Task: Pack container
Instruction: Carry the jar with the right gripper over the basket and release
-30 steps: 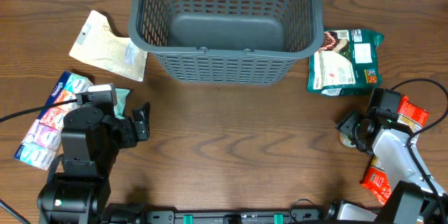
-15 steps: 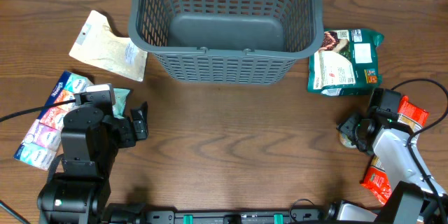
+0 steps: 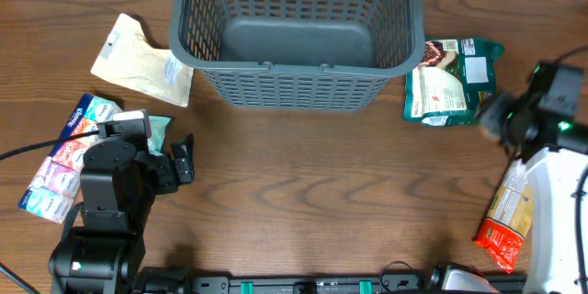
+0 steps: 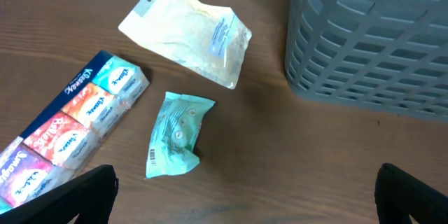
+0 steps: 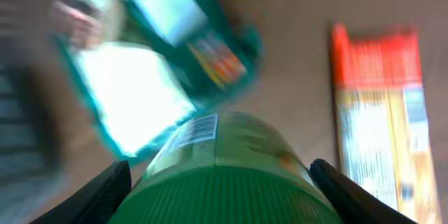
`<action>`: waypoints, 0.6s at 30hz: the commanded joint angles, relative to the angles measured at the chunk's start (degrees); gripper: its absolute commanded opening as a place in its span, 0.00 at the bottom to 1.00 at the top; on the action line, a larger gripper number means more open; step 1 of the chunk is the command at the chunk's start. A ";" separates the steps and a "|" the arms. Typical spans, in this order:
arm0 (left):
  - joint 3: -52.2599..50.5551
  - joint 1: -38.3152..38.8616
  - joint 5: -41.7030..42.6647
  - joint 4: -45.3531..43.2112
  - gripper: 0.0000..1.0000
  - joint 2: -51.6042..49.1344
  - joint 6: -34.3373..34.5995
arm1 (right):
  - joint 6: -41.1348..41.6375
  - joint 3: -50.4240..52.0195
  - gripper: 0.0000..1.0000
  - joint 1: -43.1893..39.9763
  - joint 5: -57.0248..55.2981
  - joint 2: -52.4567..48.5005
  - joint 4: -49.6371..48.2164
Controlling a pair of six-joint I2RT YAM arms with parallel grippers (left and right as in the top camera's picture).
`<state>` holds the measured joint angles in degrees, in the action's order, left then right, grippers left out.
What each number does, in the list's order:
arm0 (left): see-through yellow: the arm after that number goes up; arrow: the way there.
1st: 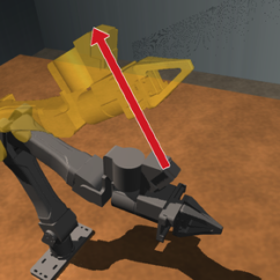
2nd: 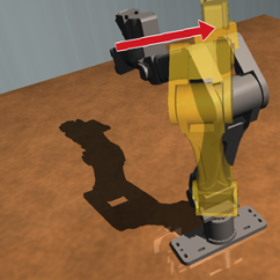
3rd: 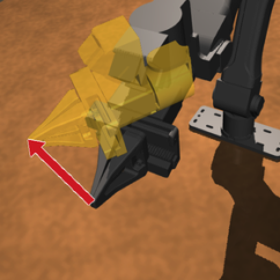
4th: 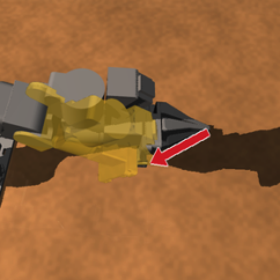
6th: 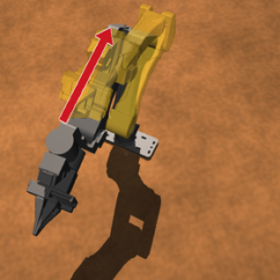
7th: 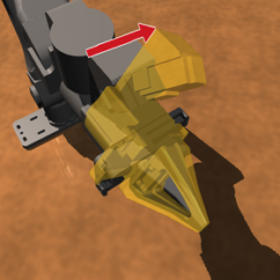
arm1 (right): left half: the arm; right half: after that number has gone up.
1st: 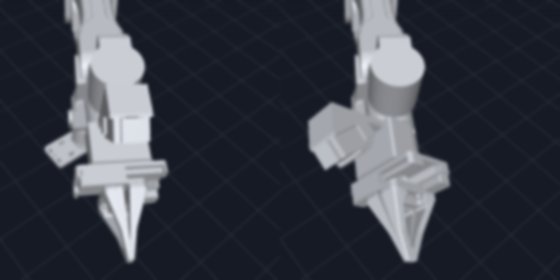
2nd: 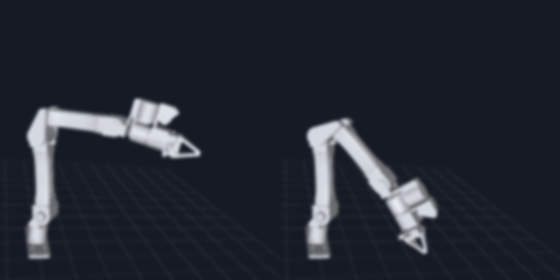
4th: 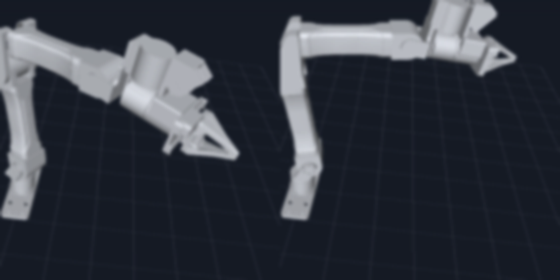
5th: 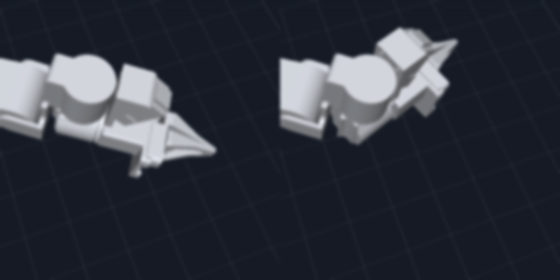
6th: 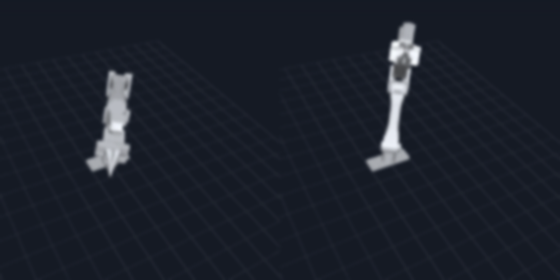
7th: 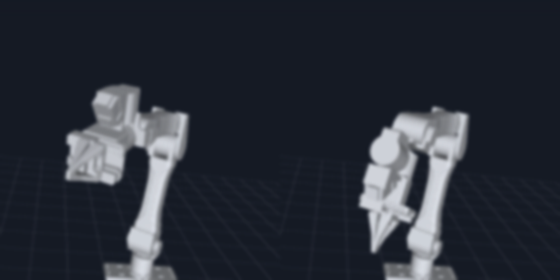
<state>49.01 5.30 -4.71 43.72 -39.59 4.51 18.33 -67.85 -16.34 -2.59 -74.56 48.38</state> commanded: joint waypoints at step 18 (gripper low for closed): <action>1.09 -0.31 -0.48 0.15 0.99 0.00 0.52 | -29.35 -69.66 0.01 26.73 17.11 -32.33 24.20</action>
<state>49.04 5.28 -4.73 43.70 -39.59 4.51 -1.32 -133.67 5.48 12.23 -104.31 72.31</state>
